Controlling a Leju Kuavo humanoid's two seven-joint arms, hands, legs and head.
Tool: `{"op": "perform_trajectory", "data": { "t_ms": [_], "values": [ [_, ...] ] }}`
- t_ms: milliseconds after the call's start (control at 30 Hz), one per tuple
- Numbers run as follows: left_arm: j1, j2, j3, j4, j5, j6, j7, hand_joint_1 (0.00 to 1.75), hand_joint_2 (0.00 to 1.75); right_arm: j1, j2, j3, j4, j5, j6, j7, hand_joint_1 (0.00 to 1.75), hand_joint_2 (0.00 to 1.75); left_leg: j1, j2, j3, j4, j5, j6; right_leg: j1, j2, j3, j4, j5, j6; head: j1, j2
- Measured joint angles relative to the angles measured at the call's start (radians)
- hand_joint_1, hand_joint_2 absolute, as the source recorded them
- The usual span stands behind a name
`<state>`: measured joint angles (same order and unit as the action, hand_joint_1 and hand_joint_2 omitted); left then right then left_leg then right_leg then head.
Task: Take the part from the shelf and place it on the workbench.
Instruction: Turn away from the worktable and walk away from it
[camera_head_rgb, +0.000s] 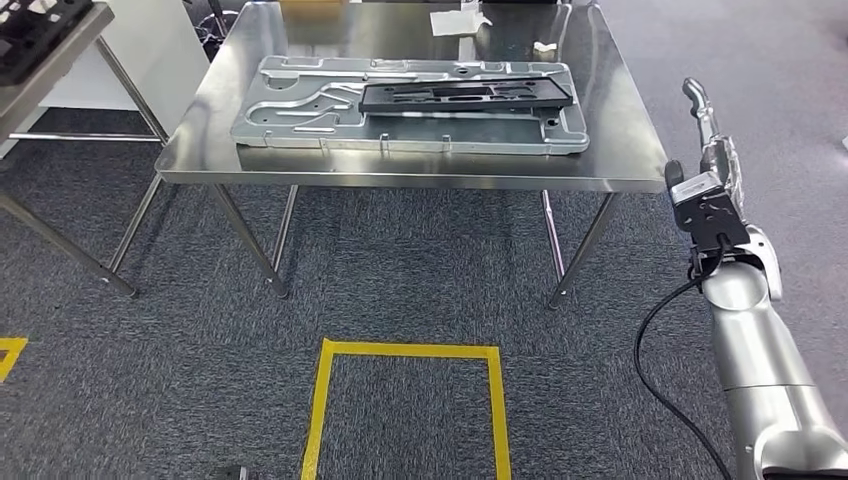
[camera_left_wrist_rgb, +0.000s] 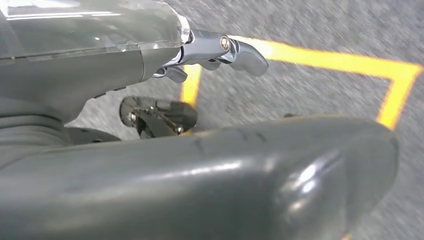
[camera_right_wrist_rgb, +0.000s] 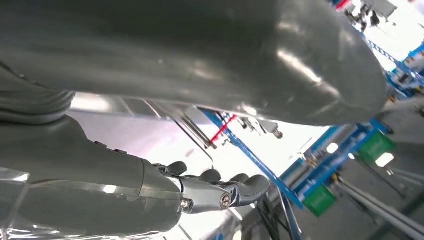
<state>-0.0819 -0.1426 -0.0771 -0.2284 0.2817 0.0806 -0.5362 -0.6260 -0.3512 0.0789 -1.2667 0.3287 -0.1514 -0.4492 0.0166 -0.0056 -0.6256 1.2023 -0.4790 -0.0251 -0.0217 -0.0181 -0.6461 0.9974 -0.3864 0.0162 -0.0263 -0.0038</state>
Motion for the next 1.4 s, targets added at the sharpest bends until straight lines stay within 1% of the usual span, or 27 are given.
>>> {"op": "perform_trajectory", "data": {
  "t_ms": [67,100,167,200,233,333,367,400,433,500,567,600,667,700,733,800,867,900,933,1000,1067,1100,1133,1200,1267,1367,1400],
  "values": [
    [0.002,0.004,0.000,0.002,-0.003,0.030,0.018,0.00,0.00,0.014,0.002,0.000,0.010,0.000,-0.008,-0.005,0.00,0.00,-0.003,-0.003,0.093,-0.138,-0.021,0.007,-0.001,0.000,-0.020,0.010,0.016,0.014,0.000,0.000],
    [0.004,0.006,0.000,0.003,-0.004,0.044,0.028,0.00,0.00,0.022,0.004,0.000,0.019,-0.001,-0.012,-0.009,0.00,0.00,-0.005,-0.004,0.114,-0.177,-0.037,0.015,0.000,0.000,-0.023,0.012,0.024,0.021,0.000,0.000],
    [0.011,0.011,0.002,0.007,-0.003,0.062,0.044,0.00,0.00,0.042,0.009,0.000,0.047,-0.005,-0.020,-0.023,0.00,0.00,-0.008,-0.004,0.115,-0.192,-0.034,0.035,-0.001,0.000,-0.024,0.007,0.040,0.035,0.000,0.000],
    [0.015,0.013,0.004,0.010,-0.002,0.070,0.050,0.00,0.00,0.057,0.013,0.000,0.065,-0.008,-0.026,-0.032,0.00,0.00,-0.008,-0.002,0.111,-0.193,-0.026,0.045,-0.003,0.001,-0.026,0.010,0.034,0.041,0.000,0.000],
    [0.019,0.017,0.006,0.012,-0.002,0.077,0.055,0.00,0.00,0.075,0.017,0.000,0.087,-0.010,-0.034,-0.044,0.00,0.00,-0.008,0.000,0.105,-0.195,-0.015,0.055,-0.005,0.002,-0.032,0.027,0.009,0.045,0.000,0.000],
    [0.029,0.026,0.015,0.019,-0.002,0.104,0.076,0.00,0.00,0.143,0.041,0.000,0.175,-0.013,-0.060,-0.086,0.00,0.00,-0.010,0.002,0.069,-0.196,0.021,0.073,-0.005,0.007,-0.073,0.183,-0.144,0.049,0.000,0.000],
    [0.033,0.028,0.016,0.020,-0.003,0.116,0.087,0.00,0.00,0.163,0.053,0.000,0.209,-0.012,-0.063,-0.095,0.00,0.00,-0.012,0.001,0.052,-0.195,0.033,0.075,-0.004,0.008,-0.083,0.242,-0.174,0.049,0.000,0.000],
    [0.036,0.030,0.017,0.021,-0.005,0.130,0.100,0.00,0.00,0.178,0.066,0.000,0.247,-0.012,-0.063,-0.099,0.00,0.00,-0.015,0.001,0.034,-0.193,0.045,0.075,-0.003,0.008,-0.082,0.281,-0.178,0.048,0.000,0.000],
    [0.038,0.032,0.017,0.022,-0.007,0.143,0.115,0.00,0.00,0.189,0.081,0.000,0.293,-0.012,-0.062,-0.101,0.00,0.00,-0.018,0.001,0.017,-0.189,0.055,0.075,-0.002,0.009,-0.066,0.290,-0.159,0.045,0.000,0.000],
    [0.039,0.036,0.017,0.022,-0.010,0.169,0.144,0.00,0.00,0.202,0.114,0.000,0.400,-0.018,-0.066,-0.104,0.00,0.00,-0.022,0.002,-0.011,-0.183,0.073,0.072,0.005,0.009,0.017,0.213,-0.114,0.031,0.000,0.000],
    [0.038,0.037,0.017,0.023,-0.014,0.190,0.170,0.00,0.00,0.212,0.153,0.000,0.504,-0.036,-0.074,-0.110,0.00,0.00,-0.026,0.004,-0.027,-0.179,0.089,0.063,0.014,0.008,0.120,0.077,-0.122,0.013,0.000,0.000],
    [0.039,0.037,0.017,0.023,-0.017,0.202,0.181,0.00,0.00,0.219,0.174,0.000,0.552,-0.049,-0.077,-0.112,0.00,0.00,-0.026,0.005,-0.030,-0.180,0.098,0.058,0.020,0.007,0.149,0.029,-0.134,0.006,0.000,0.000],
    [0.041,0.038,0.017,0.025,-0.020,0.227,0.206,0.00,0.00,0.246,0.217,-0.002,0.641,-0.072,-0.078,-0.106,0.00,0.00,-0.024,0.008,-0.033,-0.186,0.116,0.045,0.025,0.006,0.158,-0.006,-0.134,-0.006,0.000,0.000],
    [0.044,0.040,0.018,0.027,-0.019,0.239,0.219,0.00,0.00,0.264,0.238,-0.005,0.679,-0.080,-0.077,-0.100,0.00,0.00,-0.021,0.007,-0.036,-0.186,0.116,0.038,0.025,0.003,0.152,-0.011,-0.122,-0.014,0.000,0.000],
    [0.047,0.041,0.019,0.029,-0.016,0.251,0.231,0.00,0.00,0.281,0.256,-0.007,0.712,-0.085,-0.078,-0.096,0.00,0.00,-0.021,0.006,-0.043,-0.175,0.098,0.032,0.023,0.002,0.144,-0.014,-0.110,-0.023,0.000,0.000],
    [0.053,0.045,0.023,0.031,-0.008,0.266,0.249,0.00,0.00,0.313,0.289,-0.012,0.762,-0.091,-0.082,-0.090,0.00,0.00,-0.016,0.005,-0.070,-0.095,0.006,0.022,0.018,0.000,0.116,-0.019,-0.082,-0.035,-0.001,0.000],
    [0.057,0.049,0.026,0.032,-0.004,0.273,0.261,0.00,0.00,0.343,0.314,-0.021,0.805,-0.102,-0.088,-0.083,0.00,0.00,-0.013,0.005,-0.097,0.036,-0.086,0.013,0.018,0.003,0.081,-0.017,-0.057,-0.037,-0.001,0.000],
    [0.058,0.053,0.027,0.033,-0.004,0.275,0.265,0.00,0.00,0.357,0.324,-0.028,0.825,-0.109,-0.092,-0.077,0.00,0.00,-0.012,0.005,-0.097,0.085,-0.099,0.010,0.018,0.002,0.063,-0.014,-0.045,-0.035,-0.002,0.000],
    [0.058,0.056,0.028,0.033,-0.007,0.275,0.269,0.00,0.00,0.369,0.332,-0.038,0.841,-0.117,-0.096,-0.071,0.00,0.00,-0.012,0.005,-0.082,0.102,-0.087,0.007,0.018,0.001,0.045,-0.010,-0.036,-0.033,-0.002,0.000],
    [0.059,0.064,0.028,0.034,-0.012,0.270,0.274,0.00,0.00,0.387,0.343,-0.060,0.864,-0.129,-0.102,-0.060,0.00,0.00,-0.011,0.006,0.002,0.031,-0.038,0.008,0.018,-0.001,0.011,-0.001,-0.018,-0.028,-0.002,0.000],
    [0.055,0.070,0.028,0.034,-0.019,0.258,0.279,0.00,0.00,0.396,0.349,-0.080,0.879,-0.135,-0.106,-0.051,0.00,0.00,-0.013,0.007,0.124,-0.120,-0.046,0.016,0.020,-0.001,-0.012,0.013,-0.004,-0.019,-0.001,0.000],
    [0.054,0.072,0.027,0.034,-0.024,0.251,0.282,0.00,0.00,0.399,0.350,-0.088,0.885,-0.136,-0.108,-0.047,0.00,0.00,-0.015,0.007,0.164,-0.179,-0.063,0.023,0.021,0.000,-0.017,0.017,0.003,-0.013,-0.001,0.000],
    [0.053,0.074,0.026,0.034,-0.031,0.245,0.286,0.00,0.00,0.401,0.351,-0.094,0.891,-0.136,-0.107,-0.043,0.00,0.00,-0.017,0.007,0.185,-0.212,-0.078,0.030,0.021,0.000,-0.019,0.019,0.010,-0.007,-0.001,0.000],
    [0.053,0.076,0.023,0.035,-0.042,0.234,0.294,0.00,0.00,0.404,0.352,-0.105,0.902,-0.137,-0.103,-0.035,0.00,0.00,-0.019,0.009,0.180,-0.224,-0.072,0.047,0.018,0.000,-0.019,0.017,0.022,0.007,-0.001,0.000],
    [0.053,0.077,0.020,0.036,-0.048,0.228,0.302,0.00,0.00,0.407,0.355,-0.111,0.913,-0.133,-0.103,-0.023,0.00,0.00,-0.017,0.014,0.167,-0.228,-0.051,0.062,0.014,0.006,-0.037,0.057,-0.014,0.019,-0.001,0.000],
    [0.055,0.078,0.018,0.036,-0.051,0.231,0.311,0.00,0.00,0.415,0.367,-0.114,0.930,-0.124,-0.111,-0.003,0.00,0.00,-0.018,0.017,0.135,-0.227,-0.024,0.071,0.008,0.011,-0.105,0.250,-0.144,0.032,-0.001,0.000],
    [0.057,0.078,0.017,0.036,-0.052,0.232,0.313,0.00,0.00,0.418,0.370,-0.115,0.935,-0.121,-0.114,0.004,0.00,0.00,-0.019,0.017,0.125,-0.225,-0.018,0.071,0.007,0.011,-0.114,0.296,-0.167,0.034,-0.001,0.000]
  ]
}}
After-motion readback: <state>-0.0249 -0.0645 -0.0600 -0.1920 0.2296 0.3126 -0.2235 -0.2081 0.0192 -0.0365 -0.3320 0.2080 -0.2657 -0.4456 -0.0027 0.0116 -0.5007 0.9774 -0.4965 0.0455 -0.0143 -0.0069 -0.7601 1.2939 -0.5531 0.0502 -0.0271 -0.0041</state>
